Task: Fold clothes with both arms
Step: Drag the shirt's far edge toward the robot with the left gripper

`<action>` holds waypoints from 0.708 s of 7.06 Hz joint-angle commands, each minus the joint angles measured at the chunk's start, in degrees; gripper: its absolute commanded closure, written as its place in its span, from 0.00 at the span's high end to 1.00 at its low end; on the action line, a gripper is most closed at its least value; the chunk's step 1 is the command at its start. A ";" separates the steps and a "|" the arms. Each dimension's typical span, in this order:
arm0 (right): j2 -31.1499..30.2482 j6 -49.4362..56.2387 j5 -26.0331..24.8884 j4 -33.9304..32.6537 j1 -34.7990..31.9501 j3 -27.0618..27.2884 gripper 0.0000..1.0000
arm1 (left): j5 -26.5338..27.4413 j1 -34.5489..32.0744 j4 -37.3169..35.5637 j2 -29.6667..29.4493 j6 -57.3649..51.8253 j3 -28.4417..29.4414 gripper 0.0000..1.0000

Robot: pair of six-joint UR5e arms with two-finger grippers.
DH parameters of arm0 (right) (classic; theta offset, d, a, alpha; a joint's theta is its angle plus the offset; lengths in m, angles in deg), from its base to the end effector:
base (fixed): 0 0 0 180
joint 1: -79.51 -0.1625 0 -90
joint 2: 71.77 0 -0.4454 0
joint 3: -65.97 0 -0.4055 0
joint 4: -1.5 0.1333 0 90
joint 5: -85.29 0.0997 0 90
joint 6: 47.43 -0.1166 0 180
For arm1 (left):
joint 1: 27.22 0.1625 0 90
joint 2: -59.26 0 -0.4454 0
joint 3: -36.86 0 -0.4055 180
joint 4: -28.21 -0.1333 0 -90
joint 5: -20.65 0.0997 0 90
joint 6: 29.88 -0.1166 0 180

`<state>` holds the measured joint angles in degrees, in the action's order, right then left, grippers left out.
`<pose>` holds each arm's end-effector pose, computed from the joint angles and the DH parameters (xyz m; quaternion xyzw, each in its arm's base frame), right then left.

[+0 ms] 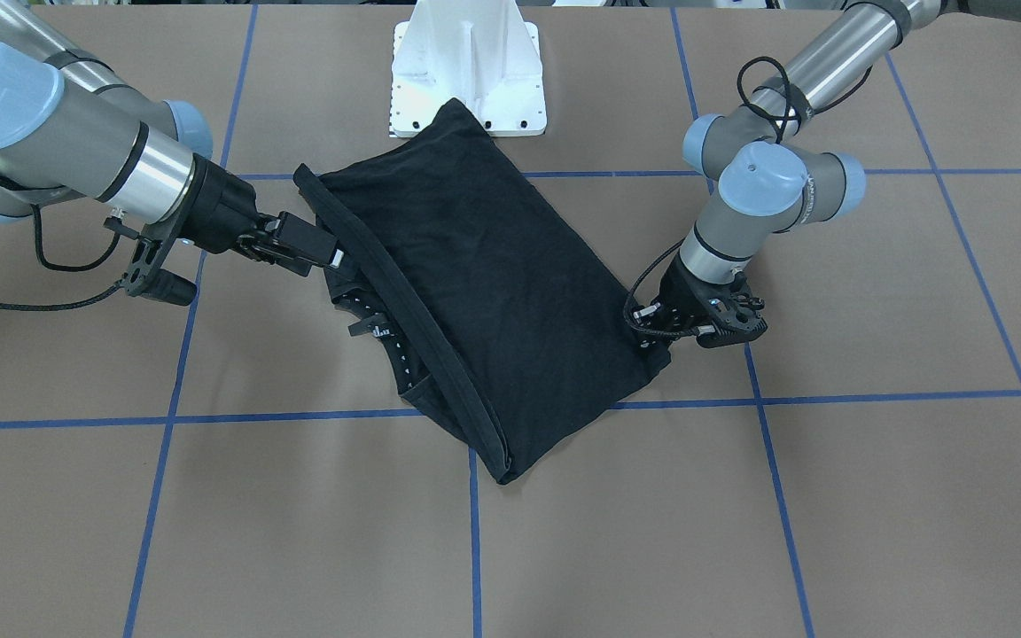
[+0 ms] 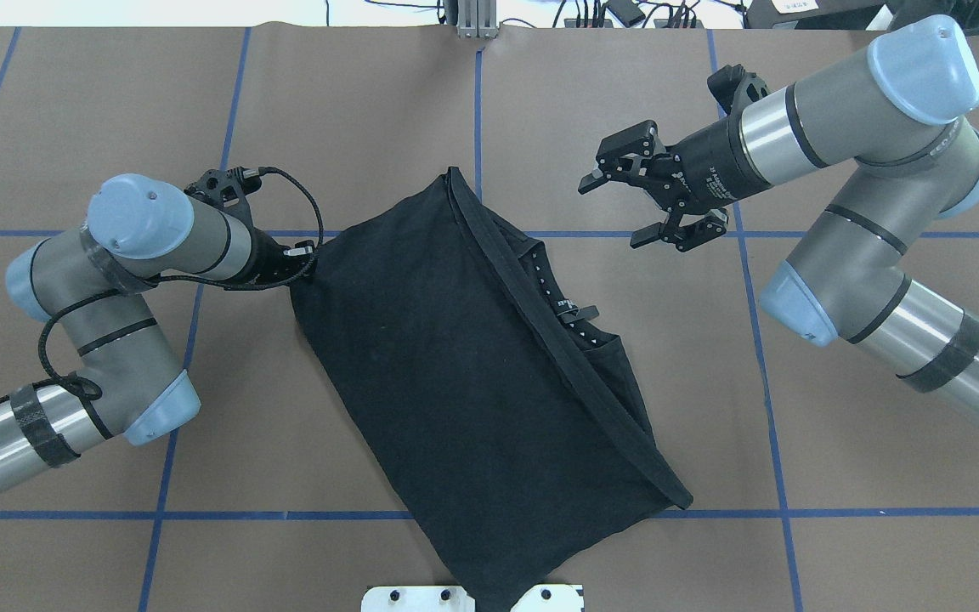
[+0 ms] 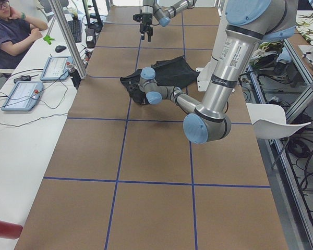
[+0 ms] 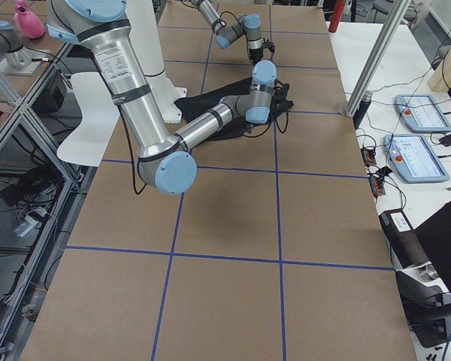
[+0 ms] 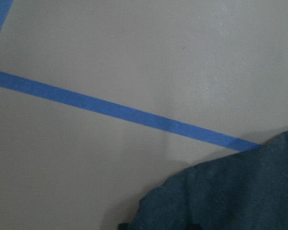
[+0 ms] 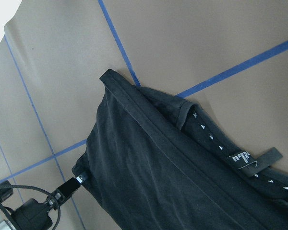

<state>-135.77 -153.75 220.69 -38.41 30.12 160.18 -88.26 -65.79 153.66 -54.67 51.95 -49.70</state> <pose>-0.3805 -0.5210 0.2743 -0.1135 -0.6542 0.1735 0.7274 0.4938 -0.5159 0.4069 0.0503 0.4822 -0.1541 0.8609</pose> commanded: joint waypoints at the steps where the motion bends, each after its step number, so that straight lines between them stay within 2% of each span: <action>1: -0.16 -0.03 -0.05 0.00 0.00 0.00 1.00 | -0.16 -0.20 -0.20 -0.15 0.00 -1.67 0.00; 3: -0.43 0.06 -0.14 0.00 0.00 -0.08 1.00 | -0.16 -2.55 -1.69 -1.37 -0.18 -1.16 0.00; 4: -0.60 0.06 -0.14 0.00 -0.09 -0.08 1.00 | 0.01 -3.88 -1.87 -3.64 -0.44 1.89 0.00; 5: -1.04 0.14 -0.23 0.09 -0.09 -0.08 1.00 | 0.19 -5.28 -1.88 -9.23 -0.35 8.53 0.00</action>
<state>-136.40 -153.67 220.54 -38.39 30.06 160.11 -88.25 -69.44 151.91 -58.95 51.63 -47.07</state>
